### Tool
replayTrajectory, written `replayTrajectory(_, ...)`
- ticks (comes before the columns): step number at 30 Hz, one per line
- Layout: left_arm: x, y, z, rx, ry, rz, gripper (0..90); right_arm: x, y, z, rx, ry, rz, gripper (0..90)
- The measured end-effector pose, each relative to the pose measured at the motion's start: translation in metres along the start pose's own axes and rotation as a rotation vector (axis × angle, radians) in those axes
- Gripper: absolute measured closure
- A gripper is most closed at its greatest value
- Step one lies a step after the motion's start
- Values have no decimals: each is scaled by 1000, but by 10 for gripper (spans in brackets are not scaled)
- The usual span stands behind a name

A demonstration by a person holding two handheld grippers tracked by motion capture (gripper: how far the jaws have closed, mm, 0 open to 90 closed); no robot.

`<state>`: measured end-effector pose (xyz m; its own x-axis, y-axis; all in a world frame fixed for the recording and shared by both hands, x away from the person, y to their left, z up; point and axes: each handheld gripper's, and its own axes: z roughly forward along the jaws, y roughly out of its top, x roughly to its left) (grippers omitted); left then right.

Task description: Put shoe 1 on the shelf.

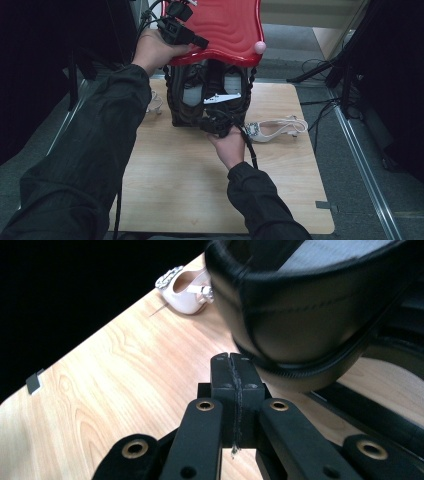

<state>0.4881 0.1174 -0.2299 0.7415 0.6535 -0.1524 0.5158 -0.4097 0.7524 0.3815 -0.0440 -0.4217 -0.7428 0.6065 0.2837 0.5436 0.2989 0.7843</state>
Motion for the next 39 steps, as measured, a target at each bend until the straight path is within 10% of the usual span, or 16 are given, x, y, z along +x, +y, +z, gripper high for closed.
replayTrajectory(22,0,0,0,-5,3,-7,900,-6,26,20,23,24,13,900)
replayTrajectory(29,-1,-1,0,-3,16,1,900,4,28,25,18,-32,-66,900)
replayTrajectory(36,0,-1,-1,2,10,3,900,-4,20,14,-34,-110,-19,900)
replayTrajectory(39,-1,-1,0,1,11,1,900,-25,13,1,-78,-74,112,900)
